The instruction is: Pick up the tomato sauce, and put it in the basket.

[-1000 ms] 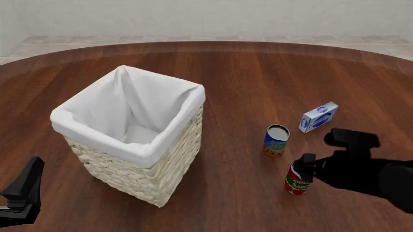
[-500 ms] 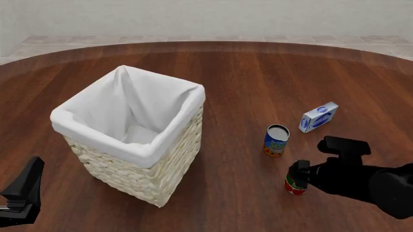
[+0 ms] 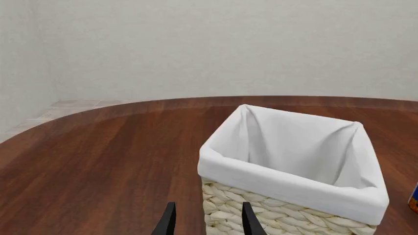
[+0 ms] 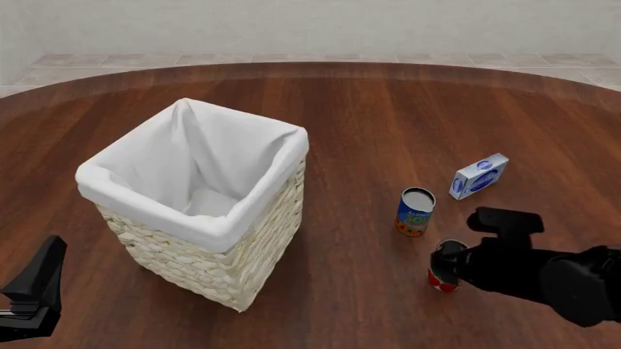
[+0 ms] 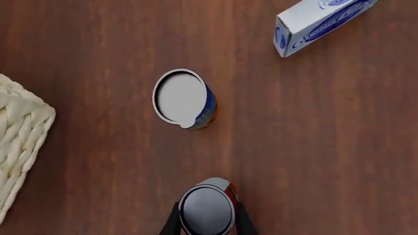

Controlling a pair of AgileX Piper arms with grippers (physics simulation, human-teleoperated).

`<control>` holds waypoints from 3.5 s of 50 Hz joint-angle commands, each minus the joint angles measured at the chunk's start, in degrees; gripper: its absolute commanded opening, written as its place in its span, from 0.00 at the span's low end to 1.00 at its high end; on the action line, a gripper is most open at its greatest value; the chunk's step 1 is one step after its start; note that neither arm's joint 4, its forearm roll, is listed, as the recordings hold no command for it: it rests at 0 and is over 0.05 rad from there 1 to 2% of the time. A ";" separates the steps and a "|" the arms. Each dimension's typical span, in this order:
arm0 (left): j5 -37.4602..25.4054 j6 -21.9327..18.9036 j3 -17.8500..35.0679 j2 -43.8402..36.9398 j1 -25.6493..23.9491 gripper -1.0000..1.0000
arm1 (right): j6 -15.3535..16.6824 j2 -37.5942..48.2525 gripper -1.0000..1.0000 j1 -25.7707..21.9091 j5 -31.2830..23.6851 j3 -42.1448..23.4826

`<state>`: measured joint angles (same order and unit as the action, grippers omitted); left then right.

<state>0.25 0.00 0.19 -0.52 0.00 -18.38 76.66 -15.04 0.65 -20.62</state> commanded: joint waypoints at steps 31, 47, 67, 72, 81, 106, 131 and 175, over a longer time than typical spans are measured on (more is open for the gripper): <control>0.00 0.00 0.00 0.00 0.00 1.00 | 1.71 -7.10 0.00 -1.22 -12.08 -8.64; 0.00 0.00 0.00 0.00 0.01 1.00 | 1.54 -10.65 0.00 -1.79 -17.55 -11.99; 0.00 0.01 0.00 -0.02 0.02 1.00 | 2.22 -14.71 0.00 -2.53 -22.64 -15.84; 0.00 0.00 0.00 0.01 0.01 1.00 | 3.04 -15.55 0.00 -3.05 -23.76 -17.20; 0.00 -0.01 0.00 0.00 0.01 1.00 | 5.81 -16.37 0.00 -3.43 -25.78 -20.44; 0.00 0.01 0.00 0.01 0.00 1.00 | 8.82 -15.97 0.00 -5.83 -29.98 -28.65; 0.00 0.00 0.00 0.00 0.00 1.00 | 12.91 -13.13 0.00 -7.01 -33.34 -37.29; 0.00 0.00 0.00 0.00 0.00 1.00 | 16.54 -6.85 0.00 -12.16 -36.13 -50.82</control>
<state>0.25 -0.01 0.19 -0.52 0.00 -1.46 68.47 -26.03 -35.33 -68.68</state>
